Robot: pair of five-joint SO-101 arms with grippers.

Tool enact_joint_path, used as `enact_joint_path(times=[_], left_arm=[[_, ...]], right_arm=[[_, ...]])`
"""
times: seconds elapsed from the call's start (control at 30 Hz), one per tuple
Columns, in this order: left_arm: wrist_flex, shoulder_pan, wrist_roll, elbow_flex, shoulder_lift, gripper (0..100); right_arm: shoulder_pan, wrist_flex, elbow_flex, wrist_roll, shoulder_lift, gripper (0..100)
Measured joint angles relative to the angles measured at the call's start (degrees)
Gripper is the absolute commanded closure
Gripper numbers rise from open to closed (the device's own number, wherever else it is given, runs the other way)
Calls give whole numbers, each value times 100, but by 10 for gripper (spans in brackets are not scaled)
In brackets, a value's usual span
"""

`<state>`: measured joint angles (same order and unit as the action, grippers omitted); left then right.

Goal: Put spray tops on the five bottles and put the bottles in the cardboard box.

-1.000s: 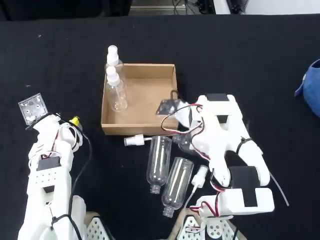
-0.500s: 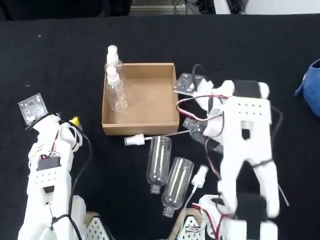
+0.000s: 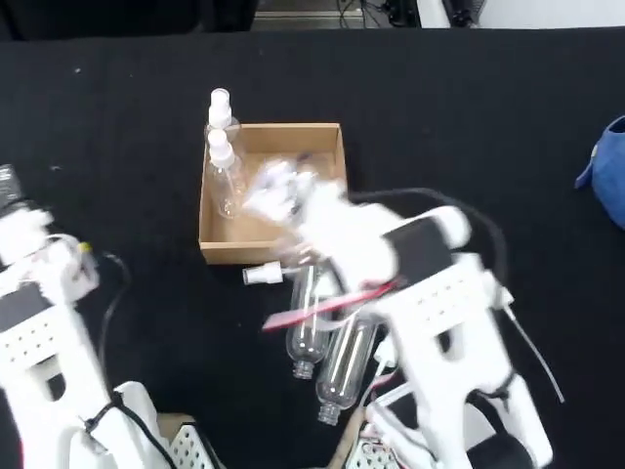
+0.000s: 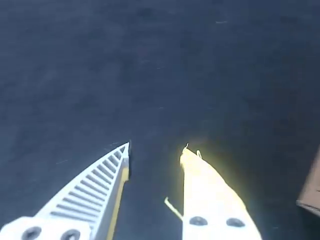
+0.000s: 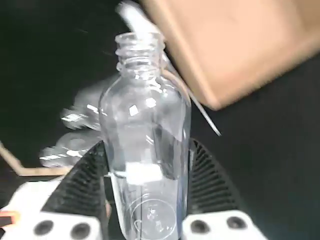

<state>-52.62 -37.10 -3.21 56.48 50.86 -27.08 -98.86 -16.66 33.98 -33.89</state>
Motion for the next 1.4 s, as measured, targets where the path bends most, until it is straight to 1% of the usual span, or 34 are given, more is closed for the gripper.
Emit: enact_joint_path(times=[0.1,0.2,0.33,0.47,0.5,0.57,0.67,0.77,0.87,1.0,1.13,1.2,1.27,1.3,1.4], left_arm=[[-448,-695,-369,-308,0,967],[-642,-1284,-695,-378,0,967],[-668,-1820,-1064,-378,0,967],[-668,-2127,-1248,-378,0,966],[-668,-2154,-1257,-378,0,966],[-668,-2154,-1275,-378,0,966],[-668,-2136,-1275,-378,0,966],[-668,-2163,-1275,-378,0,966],[-668,-2163,-1275,-387,0,966],[-730,-2163,-1275,-387,0,966],[-1099,-2154,-1275,-387,0,966],[-1371,-1969,-1275,-387,0,960],[-1670,-1644,-1275,-387,0,914],[-1820,-1459,-1275,-387,0,877],[-2347,-791,-1275,-387,9,770]], right_arm=[[-1116,448,-141,-624,0,986],[-1952,1371,-580,-1451,149,986],[-2708,2998,-1503,-2541,853,983],[-3121,4624,-1952,-3833,1591,973],[-3191,4967,-1969,-4158,1723,947],[-3314,5556,-1969,-4677,1987,861],[-3516,5934,-1969,-5002,2295,740],[-3736,6004,-1969,-5081,2558,681],[-3824,6013,-1881,-4993,2620,680],[-3824,5714,-1626,-4316,2479,680],[-3824,5257,-1582,-3604,1855,680],[-3807,4993,-1582,-3367,1468,680],[-3631,4642,-1582,-3147,1073,680],[-3420,4422,-1582,-3007,879,680],[-2497,3675,-1582,-2664,290,680]])
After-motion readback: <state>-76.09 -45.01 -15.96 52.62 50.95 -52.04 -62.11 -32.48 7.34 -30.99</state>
